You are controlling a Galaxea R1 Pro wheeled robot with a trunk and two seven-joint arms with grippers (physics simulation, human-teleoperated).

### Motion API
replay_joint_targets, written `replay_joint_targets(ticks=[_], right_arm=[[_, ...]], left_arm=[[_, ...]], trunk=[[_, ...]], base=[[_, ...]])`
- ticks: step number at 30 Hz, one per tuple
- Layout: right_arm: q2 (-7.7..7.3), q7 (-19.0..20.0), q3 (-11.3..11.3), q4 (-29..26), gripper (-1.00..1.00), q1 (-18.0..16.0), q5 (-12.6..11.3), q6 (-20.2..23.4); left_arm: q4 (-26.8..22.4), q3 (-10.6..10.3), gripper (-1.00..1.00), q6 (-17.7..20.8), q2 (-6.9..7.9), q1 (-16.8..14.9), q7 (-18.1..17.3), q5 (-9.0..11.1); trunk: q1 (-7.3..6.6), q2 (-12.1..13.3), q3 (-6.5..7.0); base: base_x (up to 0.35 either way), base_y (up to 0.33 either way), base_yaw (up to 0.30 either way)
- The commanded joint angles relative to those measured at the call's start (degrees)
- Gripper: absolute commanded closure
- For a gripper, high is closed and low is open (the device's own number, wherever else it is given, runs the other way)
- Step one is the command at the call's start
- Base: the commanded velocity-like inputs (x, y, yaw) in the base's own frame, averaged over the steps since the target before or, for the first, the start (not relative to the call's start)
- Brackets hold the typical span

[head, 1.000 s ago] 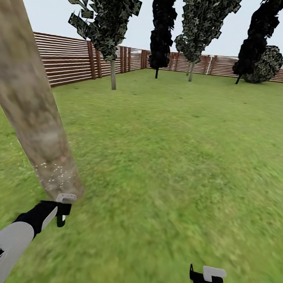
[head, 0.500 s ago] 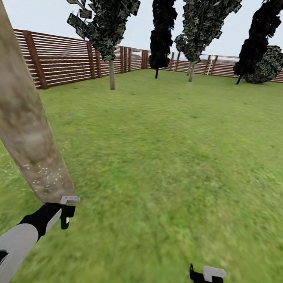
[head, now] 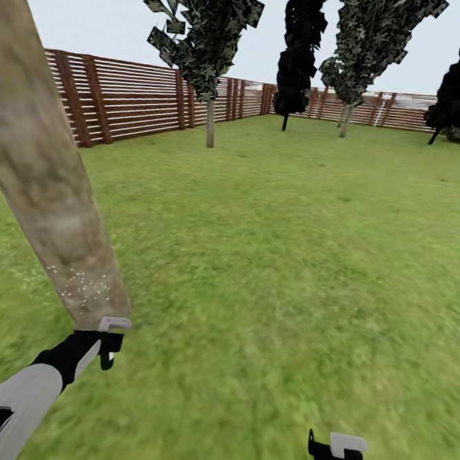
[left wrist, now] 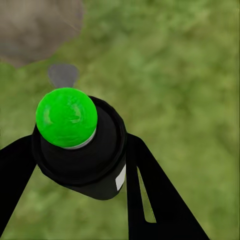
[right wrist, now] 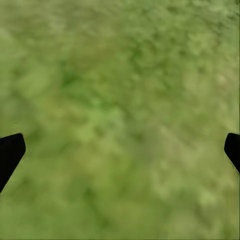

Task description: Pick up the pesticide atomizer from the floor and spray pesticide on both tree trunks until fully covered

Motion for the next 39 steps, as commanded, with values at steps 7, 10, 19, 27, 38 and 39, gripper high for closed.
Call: replay_joint_targets(ticks=[7,10,19,27,38,39], right_arm=[[0.00,-0.2,-0.3,0.1,-1.00,0.0,0.6,-0.1],[0.00,-0.2,-0.3,1.0,-1.00,0.0,0.7,-0.1],[0.00,-0.1,-0.2,1.2,-1.00,0.0,0.7,-0.1],[-0.03,7.7,-0.2,0.8,-1.00,0.0,0.6,-0.1],[0.15,7.8,-0.4,0.6,-1.00,-0.1,0.6,-0.1],[0.17,7.8,-0.4,0.6,-1.00,-0.1,0.6,-0.1]], left_arm=[[-0.1,0.1,1.00,0.2,-0.04,0.0,0.1,-0.2],[0.3,0.0,1.00,0.2,-0.04,0.0,0.5,-0.1],[0.7,0.0,1.00,0.1,-0.12,0.0,0.5,0.0],[0.8,0.0,1.00,-0.1,-0.13,0.0,0.5,-0.1],[-8.7,-0.3,1.00,0.9,-0.12,-0.6,0.0,-0.2],[-8.9,-0.3,1.00,1.1,-0.14,-0.8,0.0,-0.2]], trunk=[[0.01,0.0,-0.05],[0.01,0.0,-0.05],[0.01,0.0,-0.10],[0.01,0.0,-0.38],[0.01,0.0,-0.66],[0.01,0.0,-0.66]], base=[[0.226,-0.218,0.276],[0.222,-0.218,0.226],[0.243,-0.218,0.063],[0.191,-0.153,0.246],[0.002,-0.002,0.161],[0.000,0.000,0.002]])
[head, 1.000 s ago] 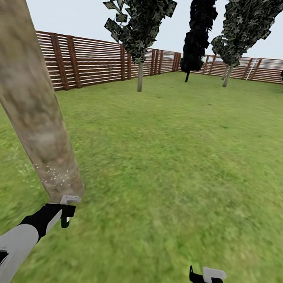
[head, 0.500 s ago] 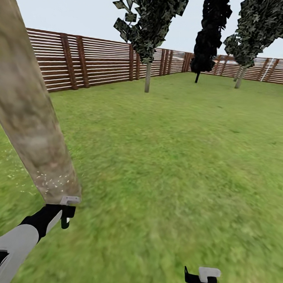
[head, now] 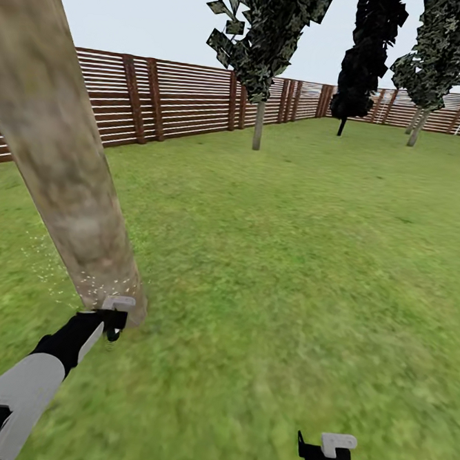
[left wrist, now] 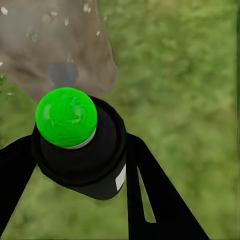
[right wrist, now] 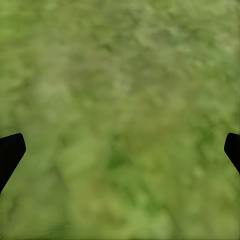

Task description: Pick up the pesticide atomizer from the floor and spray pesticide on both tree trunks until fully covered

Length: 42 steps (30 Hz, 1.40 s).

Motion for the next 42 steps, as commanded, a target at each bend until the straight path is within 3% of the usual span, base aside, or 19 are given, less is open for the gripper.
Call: replay_joint_targets(ticks=[1,6,8,20,32,38,42], right_arm=[[-0.04,-0.4,-0.2,0.1,-1.00,-0.1,0.6,-0.2],[-0.16,-0.4,-0.2,0.1,-1.00,0.0,0.5,-0.1],[-0.16,-0.5,-0.2,0.1,-1.00,0.0,0.5,-0.1],[-0.16,-0.5,-0.2,0.2,-1.00,0.0,0.5,-0.1],[-0.16,-0.5,-0.1,0.2,-1.00,0.0,0.5,-0.1],[-0.16,-0.5,-0.1,0.2,-1.00,0.0,0.5,-0.1],[-0.16,-0.5,-0.1,0.2,-1.00,0.0,0.5,-0.1]], left_arm=[[-0.3,0.0,1.00,1.3,-0.04,-0.2,-0.3,-0.2],[-8.6,-0.2,1.00,8.6,0.02,-0.1,-0.4,-0.5],[-10.0,-0.2,1.00,9.4,0.02,-0.2,-0.4,-0.6],[-11.1,-0.3,1.00,9.7,0.14,0.6,-0.2,-0.8],[-11.3,-0.1,1.00,9.5,-0.09,-0.4,0.1,-0.7],[-11.3,-0.1,1.00,9.5,-0.07,-0.4,0.1,-0.8],[-13.8,-0.1,1.00,9.6,-0.27,-0.4,0.1,-0.9]], trunk=[[-0.01,0.0,-0.05],[-0.01,0.0,-0.05],[-0.01,0.0,-0.05],[-0.01,0.0,-0.05],[-0.01,0.0,-0.05],[-0.01,0.0,-0.05],[-0.01,0.0,-0.05]], base=[[0.000,0.000,0.000],[0.000,0.000,0.000],[0.000,0.000,0.000],[0.043,-0.032,0.188],[0.087,-0.243,0.016],[0.001,-0.273,0.237],[0.096,-0.271,0.249]])
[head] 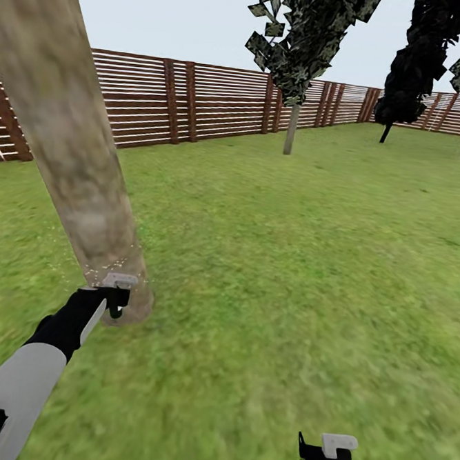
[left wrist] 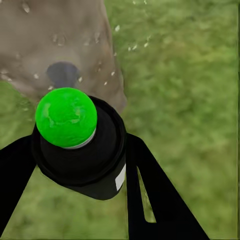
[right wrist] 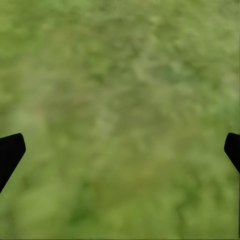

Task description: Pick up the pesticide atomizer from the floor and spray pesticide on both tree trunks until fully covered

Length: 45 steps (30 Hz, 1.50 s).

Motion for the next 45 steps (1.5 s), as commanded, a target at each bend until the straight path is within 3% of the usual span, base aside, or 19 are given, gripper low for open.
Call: replay_joint_targets(ticks=[1,17,27,33,45], right_arm=[[0.00,-0.3,-0.2,0.1,-1.00,0.0,0.6,-0.1],[0.00,-0.3,-0.3,0.1,-1.00,0.0,0.6,-0.1],[0.00,-0.3,-0.3,0.2,-1.00,0.0,0.6,-0.1],[0.00,-0.3,-0.3,0.2,-1.00,0.0,0.6,-0.1],[0.00,-0.3,-0.3,0.2,-1.00,0.0,0.6,-0.1]], left_arm=[[-0.1,0.0,1.00,0.4,-0.22,0.0,-0.3,-0.3],[0.6,0.4,1.00,0.5,0.16,0.9,-0.3,-0.3],[2.7,0.4,1.00,0.4,0.29,0.9,-0.2,-0.3],[6.8,0.2,1.00,0.1,-0.23,0.9,4.1,0.2],[8.5,0.4,1.00,-0.3,-0.98,1.0,3.5,0.5]], trunk=[[0.00,0.0,-0.05],[0.00,0.0,-0.05],[0.00,0.0,-0.05],[0.00,0.0,-0.05],[0.00,0.0,-0.05]], base=[[0.158,-0.258,0.087],[0.227,-0.203,0.008],[0.234,-0.192,0.255],[0.209,-0.205,0.268],[0.136,-0.233,0.030]])
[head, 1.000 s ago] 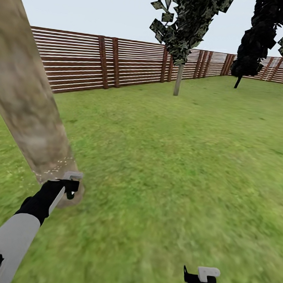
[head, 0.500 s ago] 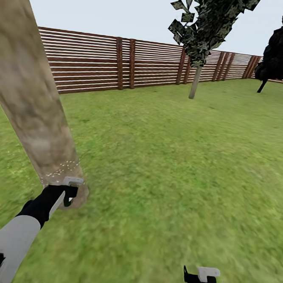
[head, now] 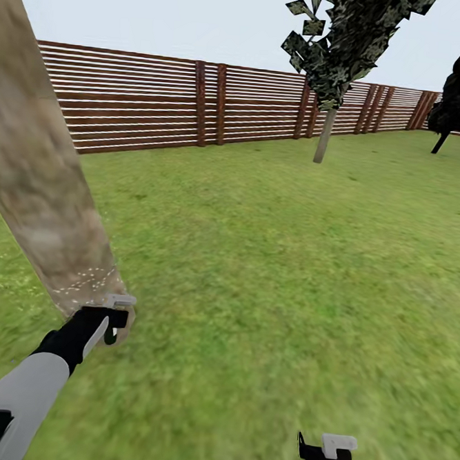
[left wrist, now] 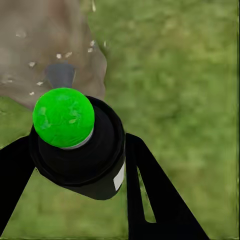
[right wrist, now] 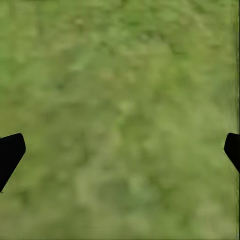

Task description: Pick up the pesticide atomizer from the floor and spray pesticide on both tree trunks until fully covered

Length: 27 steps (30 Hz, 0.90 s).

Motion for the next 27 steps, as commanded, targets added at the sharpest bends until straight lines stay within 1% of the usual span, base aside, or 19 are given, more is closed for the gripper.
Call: replay_joint_targets(ticks=[1,2,3,4,5,10,12,13,16,21,23,25,27], right_arm=[[0.00,-0.4,-0.2,0.1,-1.00,0.0,0.6,-0.1],[0.00,-0.4,-0.2,0.1,-1.00,-0.1,0.6,-0.1],[0.00,-0.4,-0.2,0.1,-1.00,0.0,0.6,-0.1],[0.00,-0.4,-0.2,0.1,-1.00,0.0,0.6,-0.1],[0.00,-0.4,-0.2,0.1,-1.00,0.0,0.6,-0.1],[0.00,-0.4,-0.2,0.2,-1.00,-0.1,0.6,-0.1],[0.00,-0.4,-0.2,0.2,-1.00,0.0,0.6,-0.1],[0.00,-0.4,-0.2,0.2,-1.00,0.0,0.6,-0.1],[-0.02,-0.4,-0.2,0.2,-1.00,0.0,0.7,-0.1],[-0.05,-0.4,-0.2,0.2,-1.00,0.0,0.6,-0.1],[-0.08,-0.4,-0.2,0.2,-1.00,0.0,0.7,-0.1],[-0.08,-0.4,-0.2,0.2,-1.00,0.0,0.7,-0.1],[-0.08,-0.4,-0.2,0.2,-1.00,-0.1,0.7,-0.1]], left_arm=[[1.5,0.1,1.00,0.0,-0.08,0.0,0.1,-0.2],[3.1,0.2,1.00,-0.6,-0.09,0.0,0.1,-0.2],[4.8,0.2,1.00,-2.2,-0.04,0.0,0.1,-0.2],[5.8,0.2,1.00,-4.2,0.01,0.0,0.3,-0.3],[6.2,0.3,1.00,-5.1,0.10,0.0,0.4,-0.3],[6.5,0.4,1.00,-5.7,0.57,0.0,0.8,-0.4],[6.4,1.1,1.00,-5.8,0.57,0.0,0.8,-0.4],[6.3,1.4,1.00,-5.8,0.39,-0.1,0.9,-0.4],[5.9,1.6,1.00,-5.8,0.14,-0.1,0.9,-0.4],[6.4,1.6,1.00,-6.1,0.51,0.0,0.9,-0.4],[6.5,1.5,1.00,-6.6,0.32,0.8,0.9,-0.4],[6.5,1.5,1.00,-10.3,0.36,2.6,0.9,-0.4],[6.5,1.5,1.00,-12.0,0.47,3.9,0.8,-0.3]], trunk=[[-0.01,0.0,-0.05],[-0.01,0.0,-0.05],[-0.01,0.0,-0.05],[-0.01,0.0,-0.05],[-0.01,0.0,-0.05],[-0.01,0.0,-0.05],[-0.01,0.0,-0.05],[-0.01,0.0,-0.05],[-0.01,0.0,-0.05],[-0.01,0.0,-0.05],[-0.01,0.0,-0.05],[-0.01,0.0,-0.05],[-0.01,0.0,-0.05]], base=[[0.004,-0.271,0.000],[0.002,-0.271,0.000],[0.001,-0.272,0.000],[0.000,-0.272,0.000],[0.015,-0.272,0.000],[0.109,-0.262,0.001],[0.214,-0.216,0.104],[0.238,-0.192,0.232],[0.246,-0.181,0.265],[0.231,-0.151,0.274],[0.032,-0.026,0.131],[-0.222,-0.005,0.028],[-0.313,-0.001,0.007]])
